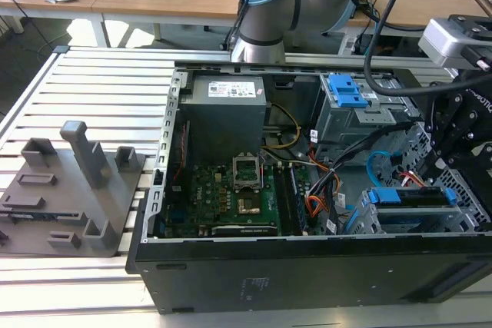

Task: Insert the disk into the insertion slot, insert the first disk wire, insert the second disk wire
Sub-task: 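Insert the first disk wire, then insert the second disk wire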

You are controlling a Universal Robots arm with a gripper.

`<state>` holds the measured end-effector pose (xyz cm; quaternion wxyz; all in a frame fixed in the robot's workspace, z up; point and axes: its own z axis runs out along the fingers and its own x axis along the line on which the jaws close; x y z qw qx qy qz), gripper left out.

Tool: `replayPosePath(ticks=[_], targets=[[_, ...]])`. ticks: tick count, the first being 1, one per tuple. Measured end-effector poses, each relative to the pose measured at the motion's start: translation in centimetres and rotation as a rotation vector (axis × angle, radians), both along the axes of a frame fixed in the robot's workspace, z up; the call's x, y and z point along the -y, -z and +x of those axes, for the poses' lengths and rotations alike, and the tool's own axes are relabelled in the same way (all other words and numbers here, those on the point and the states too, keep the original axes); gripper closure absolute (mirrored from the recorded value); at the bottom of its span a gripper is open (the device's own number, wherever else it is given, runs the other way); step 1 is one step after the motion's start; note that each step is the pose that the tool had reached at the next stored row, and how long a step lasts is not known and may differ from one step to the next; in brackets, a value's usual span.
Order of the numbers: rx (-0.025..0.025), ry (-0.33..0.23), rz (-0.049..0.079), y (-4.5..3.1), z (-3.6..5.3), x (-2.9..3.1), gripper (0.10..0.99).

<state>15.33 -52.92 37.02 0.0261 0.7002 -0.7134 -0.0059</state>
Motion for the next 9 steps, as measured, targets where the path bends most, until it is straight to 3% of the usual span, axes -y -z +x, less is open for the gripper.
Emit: replayPosePath(ticks=[9], targets=[[0.0000,0.000,0.000,0.00,-0.02,0.00,0.980]])
